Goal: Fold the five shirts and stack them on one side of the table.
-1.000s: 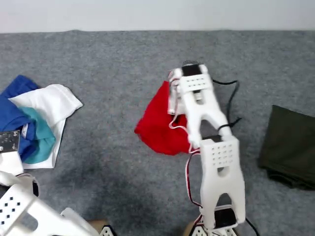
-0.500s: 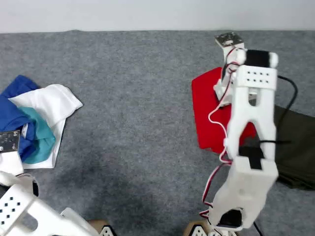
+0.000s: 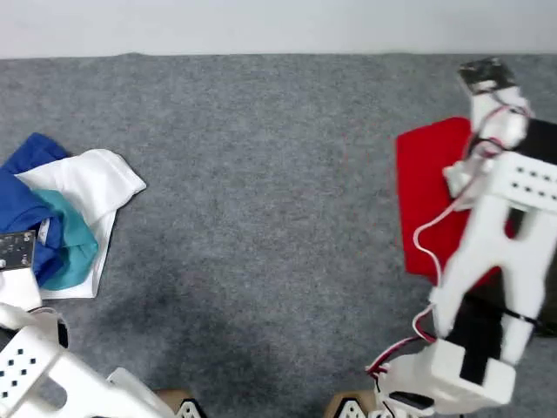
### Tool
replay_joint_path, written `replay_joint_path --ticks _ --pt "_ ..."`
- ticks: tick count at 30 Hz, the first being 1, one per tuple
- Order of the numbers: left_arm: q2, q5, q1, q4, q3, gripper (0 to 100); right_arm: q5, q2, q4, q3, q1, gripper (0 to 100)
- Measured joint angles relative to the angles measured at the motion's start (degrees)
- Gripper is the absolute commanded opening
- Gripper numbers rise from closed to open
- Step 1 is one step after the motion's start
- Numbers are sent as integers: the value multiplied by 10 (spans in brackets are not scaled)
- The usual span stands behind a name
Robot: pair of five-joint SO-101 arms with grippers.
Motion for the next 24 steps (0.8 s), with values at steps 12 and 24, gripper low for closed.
replay_joint_path --ticks 12,24 --pt "0 0 0 0 0 9 25 18 0 0 86 10" --pt "0 0 0 0 0 9 48 147 -47 0 137 10"
